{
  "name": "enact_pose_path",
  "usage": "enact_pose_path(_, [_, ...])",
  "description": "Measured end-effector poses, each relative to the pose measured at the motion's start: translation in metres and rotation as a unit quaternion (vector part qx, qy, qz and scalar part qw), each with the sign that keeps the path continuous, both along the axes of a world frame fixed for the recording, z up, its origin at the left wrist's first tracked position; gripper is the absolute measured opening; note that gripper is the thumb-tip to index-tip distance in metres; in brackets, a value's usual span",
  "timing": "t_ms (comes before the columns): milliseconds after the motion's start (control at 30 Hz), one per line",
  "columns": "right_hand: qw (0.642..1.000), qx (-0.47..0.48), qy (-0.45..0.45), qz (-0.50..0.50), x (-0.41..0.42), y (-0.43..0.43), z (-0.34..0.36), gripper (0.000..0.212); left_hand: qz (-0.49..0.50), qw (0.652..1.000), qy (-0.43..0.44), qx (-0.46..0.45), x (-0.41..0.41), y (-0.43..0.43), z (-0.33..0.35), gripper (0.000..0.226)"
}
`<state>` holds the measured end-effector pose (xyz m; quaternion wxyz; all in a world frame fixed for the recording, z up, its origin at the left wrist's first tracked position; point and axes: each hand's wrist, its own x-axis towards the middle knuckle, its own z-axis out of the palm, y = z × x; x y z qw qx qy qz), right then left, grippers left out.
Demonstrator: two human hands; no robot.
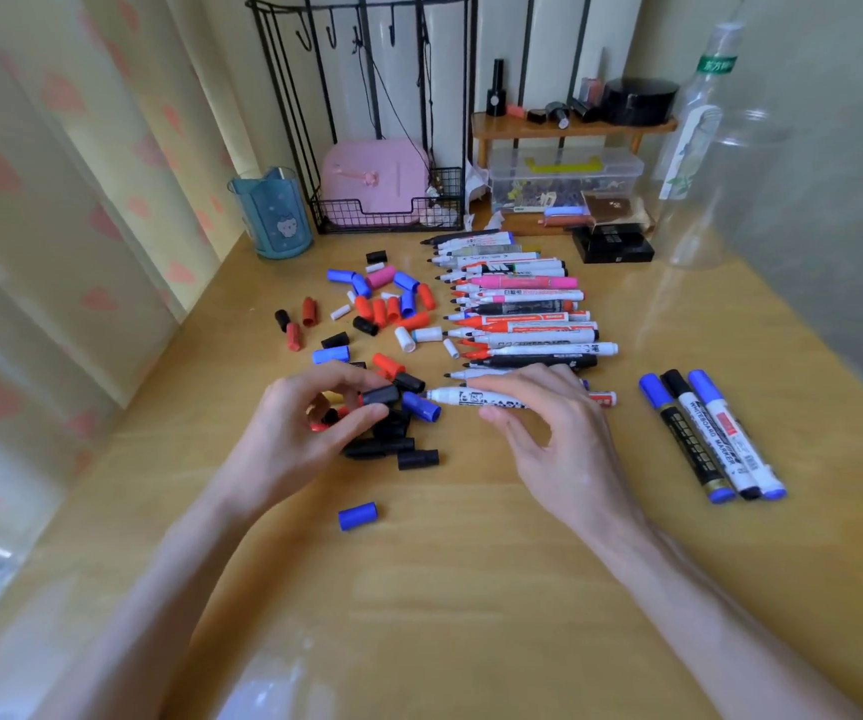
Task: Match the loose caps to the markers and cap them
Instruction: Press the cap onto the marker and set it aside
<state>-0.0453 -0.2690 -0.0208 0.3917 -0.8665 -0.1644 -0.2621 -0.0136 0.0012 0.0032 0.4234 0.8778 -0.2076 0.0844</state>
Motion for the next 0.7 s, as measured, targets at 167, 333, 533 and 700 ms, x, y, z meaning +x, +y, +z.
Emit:
enact_pose_path(167, [1.0,-0.017,0.001,0.016,-0.002,0.003,-0.002,0.025,-0.019,1.0,-0.003,0.016,-0.007,-0.009,0.0,0.016])
enact_pose_path(333, [1.0,-0.025,-0.001,0.017,-0.002,0.002,-0.002,0.024,-0.017,1.0,-0.008,0.02,-0.009,-0.009,-0.002,0.015])
enact_pose_path(533, [1.0,-0.02,-0.003,-0.007,-0.003,0.002,0.0,0.025,-0.011,0.999,0.004,-0.054,-0.013,-0.012,-0.003,0.011])
enact_pose_path(700, [1.0,-0.022,0.001,-0.018,-0.003,0.002,0.0,0.028,0.027,0.988,0.051,-0.141,-0.008,-0.012,-0.002,0.01])
